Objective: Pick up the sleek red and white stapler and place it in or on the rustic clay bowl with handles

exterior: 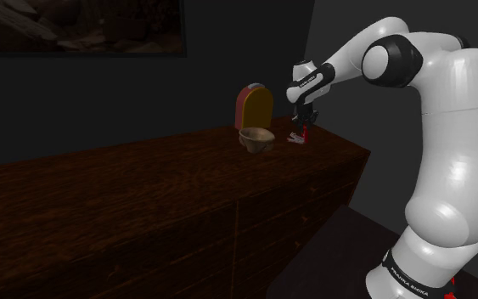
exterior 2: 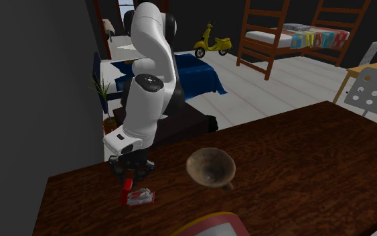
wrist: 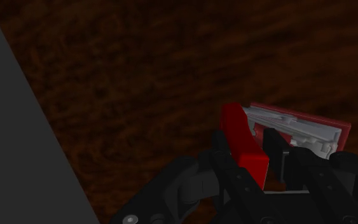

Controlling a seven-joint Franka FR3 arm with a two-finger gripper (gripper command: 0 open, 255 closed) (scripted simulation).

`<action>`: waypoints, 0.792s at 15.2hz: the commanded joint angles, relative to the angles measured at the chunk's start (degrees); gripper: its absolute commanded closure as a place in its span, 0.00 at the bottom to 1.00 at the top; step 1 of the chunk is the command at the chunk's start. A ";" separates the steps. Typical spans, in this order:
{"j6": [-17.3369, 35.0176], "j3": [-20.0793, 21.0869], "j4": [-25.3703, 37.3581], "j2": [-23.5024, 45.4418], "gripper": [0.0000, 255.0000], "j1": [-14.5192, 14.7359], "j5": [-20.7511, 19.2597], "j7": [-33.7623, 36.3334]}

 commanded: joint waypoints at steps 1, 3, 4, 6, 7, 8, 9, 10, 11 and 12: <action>0.00 0.13 -0.13 0.10 1.00 0.08 0.07 -0.01; -0.65 0.14 0.29 -0.14 1.00 0.10 0.14 -0.19; -1.25 0.15 0.56 -0.49 1.00 0.12 0.17 -0.36; -2.46 0.15 1.16 -1.14 1.00 0.16 0.25 -0.70; -3.07 0.15 1.48 -1.46 1.00 0.17 0.29 -0.88; -3.68 0.16 1.81 -1.76 1.00 0.19 0.33 -1.05; -4.30 0.16 2.15 -2.06 1.00 0.21 0.37 -1.22; -4.92 0.16 2.51 -2.34 1.00 0.22 0.41 -1.39; -5.54 0.16 2.88 -2.61 1.00 0.24 0.45 -1.57; -6.17 0.17 3.27 -2.88 1.00 0.25 0.49 -1.74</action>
